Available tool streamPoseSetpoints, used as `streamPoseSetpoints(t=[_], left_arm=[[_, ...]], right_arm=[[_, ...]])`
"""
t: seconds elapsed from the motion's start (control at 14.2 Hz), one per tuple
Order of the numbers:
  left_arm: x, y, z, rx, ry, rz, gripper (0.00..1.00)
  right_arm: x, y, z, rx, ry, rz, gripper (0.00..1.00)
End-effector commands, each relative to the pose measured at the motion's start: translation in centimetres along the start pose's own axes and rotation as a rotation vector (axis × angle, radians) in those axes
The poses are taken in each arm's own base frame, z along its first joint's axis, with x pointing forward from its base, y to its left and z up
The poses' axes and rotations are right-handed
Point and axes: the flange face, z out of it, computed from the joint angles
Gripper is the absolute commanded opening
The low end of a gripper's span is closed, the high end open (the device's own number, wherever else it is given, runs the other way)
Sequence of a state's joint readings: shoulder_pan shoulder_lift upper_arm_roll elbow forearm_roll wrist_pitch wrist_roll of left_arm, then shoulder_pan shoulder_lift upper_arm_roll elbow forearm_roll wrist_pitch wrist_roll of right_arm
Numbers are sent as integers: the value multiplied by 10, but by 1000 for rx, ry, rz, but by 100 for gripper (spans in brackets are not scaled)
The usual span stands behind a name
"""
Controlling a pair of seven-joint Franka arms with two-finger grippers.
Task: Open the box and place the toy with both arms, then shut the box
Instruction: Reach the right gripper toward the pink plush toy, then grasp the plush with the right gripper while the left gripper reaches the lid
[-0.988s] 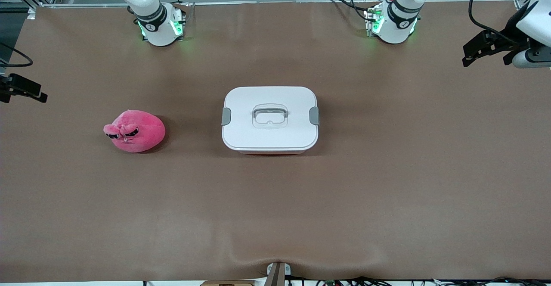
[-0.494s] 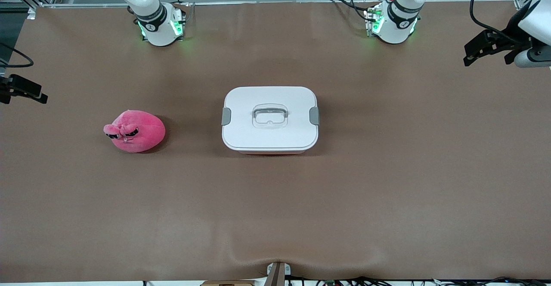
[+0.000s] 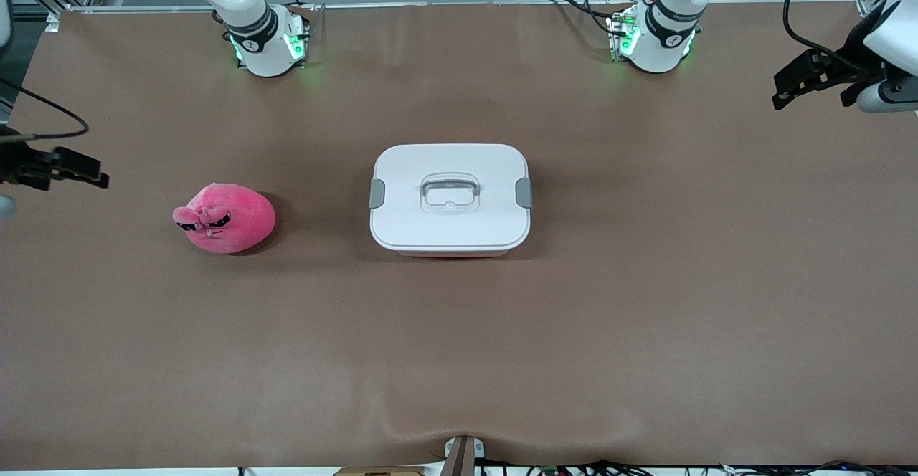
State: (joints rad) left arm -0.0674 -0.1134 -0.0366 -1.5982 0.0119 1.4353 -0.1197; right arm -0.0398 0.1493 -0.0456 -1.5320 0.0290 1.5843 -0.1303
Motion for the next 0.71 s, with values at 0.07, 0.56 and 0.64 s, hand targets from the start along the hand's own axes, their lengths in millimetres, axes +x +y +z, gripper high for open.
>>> streamPoseSetpoints(t=[0.07,0.56,0.64], left_arm=[[2,2,2,6,-16,-15,100],[-4,56,7,8,-22,-205,100],[-6,76,9,13,-20,-255,100]], right_arm=[[8,-21,47,6,2,-45,100],[6,-19,138,3,3,-245,100],[7,-29,151,-2,16,-262,100]])
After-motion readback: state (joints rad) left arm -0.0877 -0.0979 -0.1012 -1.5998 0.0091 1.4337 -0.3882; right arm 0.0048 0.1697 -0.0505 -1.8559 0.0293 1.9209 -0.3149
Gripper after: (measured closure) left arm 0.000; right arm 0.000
